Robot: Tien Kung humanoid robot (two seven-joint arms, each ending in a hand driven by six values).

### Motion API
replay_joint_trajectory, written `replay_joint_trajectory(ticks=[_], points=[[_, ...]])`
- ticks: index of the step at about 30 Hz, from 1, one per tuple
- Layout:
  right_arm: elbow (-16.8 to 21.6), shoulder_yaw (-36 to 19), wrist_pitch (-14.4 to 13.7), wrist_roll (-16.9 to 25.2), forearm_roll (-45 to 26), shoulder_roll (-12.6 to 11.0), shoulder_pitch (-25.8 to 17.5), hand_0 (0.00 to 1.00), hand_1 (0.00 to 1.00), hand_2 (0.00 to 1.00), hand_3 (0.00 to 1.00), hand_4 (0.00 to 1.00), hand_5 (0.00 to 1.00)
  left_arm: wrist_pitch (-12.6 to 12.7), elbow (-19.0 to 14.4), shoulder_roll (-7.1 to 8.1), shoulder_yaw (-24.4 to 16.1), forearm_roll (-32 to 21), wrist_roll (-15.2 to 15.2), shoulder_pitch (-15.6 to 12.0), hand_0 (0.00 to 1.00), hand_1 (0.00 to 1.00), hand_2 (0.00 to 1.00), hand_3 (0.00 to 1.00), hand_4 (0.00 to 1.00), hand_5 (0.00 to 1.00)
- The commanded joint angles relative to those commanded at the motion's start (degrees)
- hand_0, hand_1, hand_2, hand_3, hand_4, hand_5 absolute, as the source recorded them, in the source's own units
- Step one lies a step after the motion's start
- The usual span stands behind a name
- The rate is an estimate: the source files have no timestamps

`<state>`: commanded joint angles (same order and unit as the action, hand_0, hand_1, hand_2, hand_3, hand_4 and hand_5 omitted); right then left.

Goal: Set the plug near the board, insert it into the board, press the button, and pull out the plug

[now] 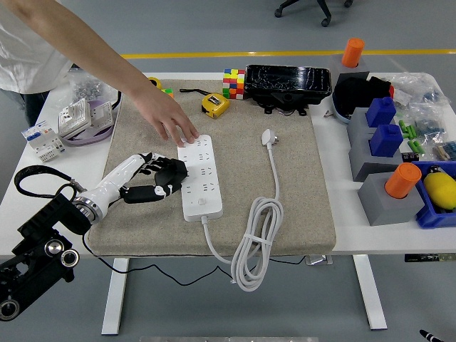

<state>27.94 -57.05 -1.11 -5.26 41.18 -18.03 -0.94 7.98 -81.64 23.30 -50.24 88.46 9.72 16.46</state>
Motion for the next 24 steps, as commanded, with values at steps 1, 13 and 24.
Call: replay_joint_trajectory(ticks=[1, 13, 24], points=[[0.02, 0.0, -0.01, 0.01, -0.01, 0.0, -0.02, 0.678, 0.68, 0.675, 0.567, 0.92, 0.517, -0.05, 0.04, -0.04, 0.23, -0.22, 0.0, 0.18, 0.769, 0.806, 0.799, 0.791, 0.829, 0.501], [0.05, 0.0, 0.02, 0.0, -0.1, -0.04, 0.11, 0.677, 0.681, 0.674, 0.566, 0.92, 0.517, -0.5, 0.37, -0.89, 3.19, -1.44, -0.61, 3.48, 0.776, 0.806, 0.795, 0.786, 0.808, 0.487], [0.08, 0.15, 0.02, 0.0, -0.18, -0.06, 0.03, 0.676, 0.681, 0.672, 0.566, 0.921, 0.517, -1.05, -0.62, -1.58, 3.75, -0.94, 0.02, 4.94, 0.777, 0.804, 0.791, 0.785, 0.792, 0.486]])
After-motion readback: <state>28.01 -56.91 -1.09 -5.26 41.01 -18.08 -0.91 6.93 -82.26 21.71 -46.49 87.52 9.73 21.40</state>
